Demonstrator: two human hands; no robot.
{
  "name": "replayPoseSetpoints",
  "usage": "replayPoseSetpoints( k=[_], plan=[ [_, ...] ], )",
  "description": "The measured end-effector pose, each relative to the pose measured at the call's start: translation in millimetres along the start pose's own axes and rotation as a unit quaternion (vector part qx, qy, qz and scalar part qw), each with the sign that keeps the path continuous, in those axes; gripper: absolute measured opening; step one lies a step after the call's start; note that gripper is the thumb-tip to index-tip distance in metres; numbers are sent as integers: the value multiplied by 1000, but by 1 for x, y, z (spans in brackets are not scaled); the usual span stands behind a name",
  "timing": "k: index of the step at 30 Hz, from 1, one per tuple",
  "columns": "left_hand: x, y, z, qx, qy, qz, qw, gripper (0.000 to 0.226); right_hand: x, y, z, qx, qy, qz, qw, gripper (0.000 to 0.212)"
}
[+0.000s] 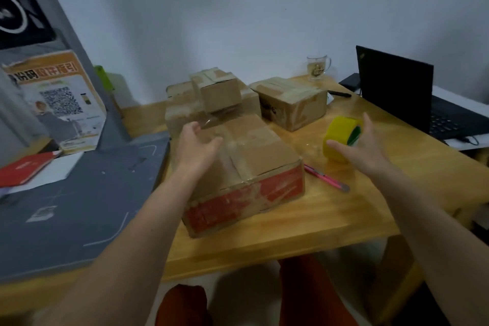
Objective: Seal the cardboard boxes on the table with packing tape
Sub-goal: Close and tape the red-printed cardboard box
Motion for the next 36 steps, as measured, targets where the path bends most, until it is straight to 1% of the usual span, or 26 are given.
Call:
replayPoseSetpoints(
  k=[2,3,4,5,6,7,8,9,10,11,13,15,17,18,20,22,24,25,27,28,30,32,34,36],
  plan=[
    [18,-19,2,46,12,4,999,74,1,-21,-15,62,81,-87,991,93],
    [25,-28,2,74,10,-15,997,74,0,-33,-23,112,120,-102,981,85],
    [31,-37,0,107,4,-43,993,74,-4,-44,-30,158,128,-101,974,75],
    [35,-44,-4,141,-5,-77,987,77,-12,-54,-35,189,101,-88,973,67],
    [38,-50,-10,177,-16,-120,977,84,-22,-61,-39,193,43,-61,978,61],
    [40,-57,-17,208,-21,-169,963,89,-33,-66,-42,164,-34,-13,986,58],
    [40,-64,-25,229,-23,-217,949,85,-43,-70,-46,110,-113,53,986,59],
    [39,-68,-35,242,-26,-259,935,73,-53,-72,-50,47,-175,122,976,60],
    [36,-71,-44,256,-29,-298,919,58,-61,-72,-55,-7,-216,176,960,62],
    [33,-75,-52,270,-35,-335,902,48,-67,-73,-59,-36,-239,210,947,60],
    [28,-79,-62,289,-52,-383,876,41,-71,-73,-64,-52,-250,246,935,48],
    [32,-76,-65,285,-66,-405,866,41,-69,-75,-67,-48,-263,256,929,40],
    [45,-71,-65,271,-80,-403,870,49,-66,-80,-70,-39,-280,257,924,38],
    [53,-70,-64,263,-84,-394,877,55,-64,-83,-72,-34,-289,269,918,39],
    [70,-69,-63,234,-86,-385,888,64,-62,-91,-79,-8,-326,317,891,50],
    [88,-68,-62,194,-74,-412,887,60,-61,-106,-87,30,-373,360,855,60],
    [105,-68,-63,173,-53,-462,868,49,-64,-123,-97,62,-406,371,833,72],
    [112,-69,-63,166,-43,-487,856,48,-67,-131,-100,76,-412,371,829,77],
    [127,-73,-59,136,-23,-517,845,49,-73,-147,-104,110,-405,368,830,82],
    [134,-73,-58,123,-11,-520,845,44,-74,-155,-105,130,-400,369,829,83],
    [144,-73,-52,102,2,-530,842,20,-75,-173,-105,165,-394,374,823,84],
    [152,-69,-43,89,3,-535,840,27,-74,-191,-103,179,-372,378,829,85],
    [158,-57,-28,87,8,-540,837,28,-71,-209,-96,187,-315,365,856,86],
    [159,-42,-10,80,6,-543,836,29,-65,-226,-85,194,-227,328,896,82]
  ],
)
Point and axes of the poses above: each hand's wrist, its own z-axis towards the middle knuckle, its own x-axis out of the back of the hand, y = z × x, the point moved 3 cm from there along z, towards the middle knuckle, and after that the axes turned 8 degrees about -z, right-handed, at the moved point
